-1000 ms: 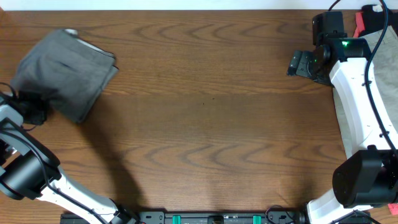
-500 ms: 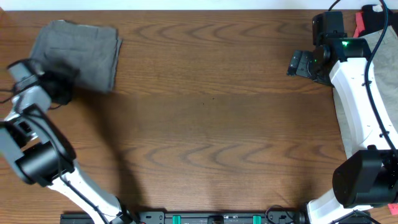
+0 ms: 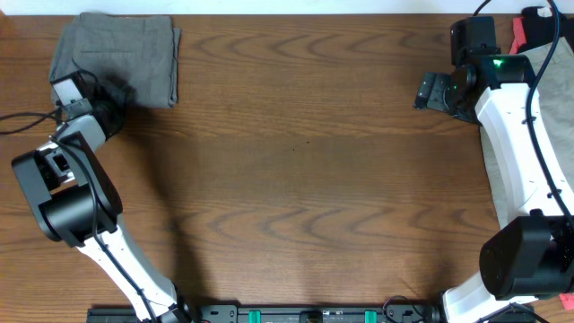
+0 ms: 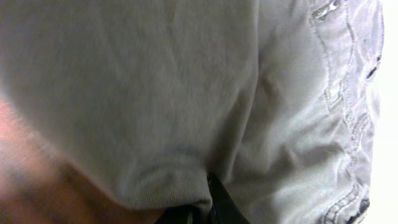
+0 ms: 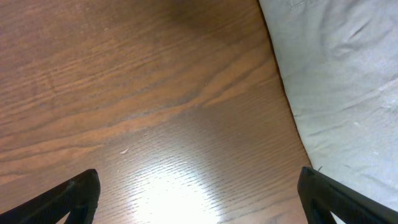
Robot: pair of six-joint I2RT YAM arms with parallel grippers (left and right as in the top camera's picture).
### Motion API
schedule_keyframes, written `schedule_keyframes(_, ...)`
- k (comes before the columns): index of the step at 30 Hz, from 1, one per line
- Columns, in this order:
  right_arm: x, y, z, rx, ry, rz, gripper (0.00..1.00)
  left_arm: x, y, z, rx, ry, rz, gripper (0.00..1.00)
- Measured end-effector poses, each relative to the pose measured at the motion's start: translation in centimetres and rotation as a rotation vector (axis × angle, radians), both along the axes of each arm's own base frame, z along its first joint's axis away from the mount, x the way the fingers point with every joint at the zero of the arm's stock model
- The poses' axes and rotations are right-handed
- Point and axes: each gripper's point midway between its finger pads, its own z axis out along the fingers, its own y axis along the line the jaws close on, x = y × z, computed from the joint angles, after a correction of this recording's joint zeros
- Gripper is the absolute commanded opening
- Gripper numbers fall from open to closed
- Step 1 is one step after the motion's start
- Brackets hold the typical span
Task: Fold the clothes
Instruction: 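Carry the folded shorts to the back-left corner of the table, then open the left gripper and lift away from the shorts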
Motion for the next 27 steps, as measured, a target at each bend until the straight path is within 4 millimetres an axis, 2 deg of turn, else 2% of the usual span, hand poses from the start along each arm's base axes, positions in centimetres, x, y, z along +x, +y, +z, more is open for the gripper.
schedule_keyframes(8,0.0,0.0,0.0,0.000,0.000,0.000,0.99,0.9,0.5,0.1,0.043,-0.046,-0.016,0.06)
schedule_keyframes(9,0.0,0.0,0.0,0.000,0.000,0.000,0.99,1.0,0.5,0.1,0.046,-0.049,-0.018,0.09)
schedule_keyframes(10,0.0,0.0,0.0,0.000,0.000,0.000,0.99,1.0,0.5,0.1,0.048,-0.049,-0.020,0.17)
schedule_keyframes(12,0.0,0.0,0.0,0.000,0.000,0.000,0.99,1.0,0.4,0.2,0.053,-0.053,-0.035,0.53)
schedule_keyframes(13,0.0,0.0,0.0,0.000,0.000,0.000,0.99,1.2,0.2,0.4,0.046,-0.067,-0.045,0.59)
schedule_keyframes(16,0.0,0.0,0.0,0.000,0.000,0.000,0.99,2.0,-0.4,1.6,0.041,-0.100,-0.078,0.93)
schedule_keyframes(19,0.0,0.0,0.0,0.000,0.000,0.000,0.99,2.3,-0.9,2.5,0.036,-0.109,-0.100,0.99)
schedule_keyframes(21,0.0,0.0,0.0,0.000,0.000,0.000,0.99,1.8,-0.8,2.5,0.029,-0.089,-0.099,1.00)
schedule_keyframes(24,0.0,0.0,0.0,0.000,0.000,0.000,0.99,0.6,-0.4,2.5,0.012,-0.043,-0.085,1.00)
schedule_keyframes(27,0.0,0.0,0.0,0.000,0.000,0.000,0.99,-1.5,0.1,2.6,-0.013,0.025,-0.061,0.98)
